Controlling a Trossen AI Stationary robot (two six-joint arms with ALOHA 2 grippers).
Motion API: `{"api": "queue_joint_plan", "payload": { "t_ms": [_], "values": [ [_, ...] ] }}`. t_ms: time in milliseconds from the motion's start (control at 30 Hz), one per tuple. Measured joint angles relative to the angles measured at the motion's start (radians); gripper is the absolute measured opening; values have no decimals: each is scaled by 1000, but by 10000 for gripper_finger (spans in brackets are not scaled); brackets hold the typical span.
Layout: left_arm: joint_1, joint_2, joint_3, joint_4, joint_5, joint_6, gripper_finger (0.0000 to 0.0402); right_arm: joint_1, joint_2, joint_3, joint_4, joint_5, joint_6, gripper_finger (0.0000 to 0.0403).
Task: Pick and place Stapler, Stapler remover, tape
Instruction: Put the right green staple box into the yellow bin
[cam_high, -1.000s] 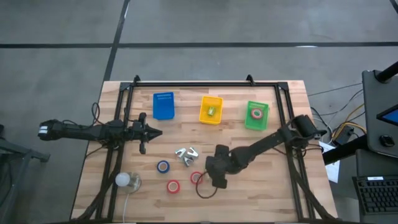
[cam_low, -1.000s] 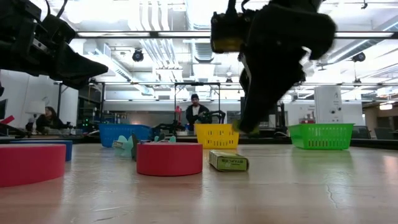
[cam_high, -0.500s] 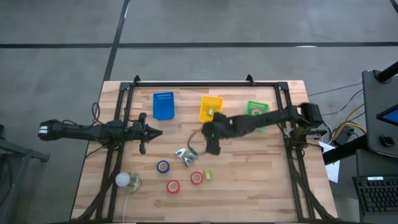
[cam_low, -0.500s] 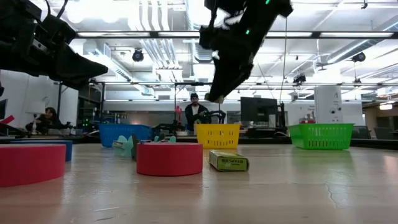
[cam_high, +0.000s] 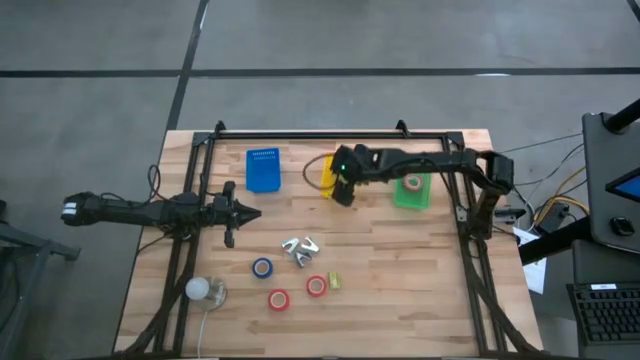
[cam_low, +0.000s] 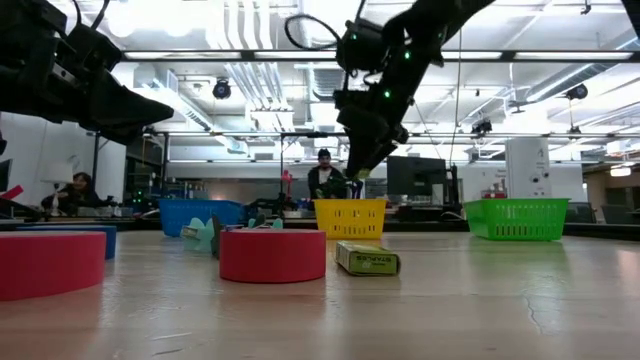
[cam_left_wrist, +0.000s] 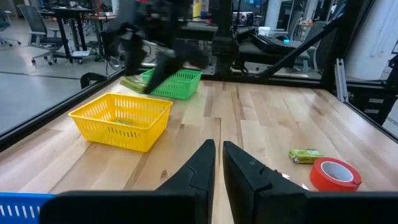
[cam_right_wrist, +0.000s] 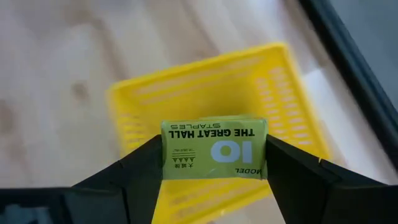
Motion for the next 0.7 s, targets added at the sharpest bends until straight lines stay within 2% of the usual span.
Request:
{"api": "queue_joint_plan", "payload": {
  "t_ms": [267, 700],
  "values": [
    [0, 0, 0, 3, 0, 0, 35, -99, 1, -2, 19, -112, 53, 240],
    [0, 0, 0, 2, 0, 0, 35, -106, 47, -13, 87, -137, 118, 246]
  ]
}}
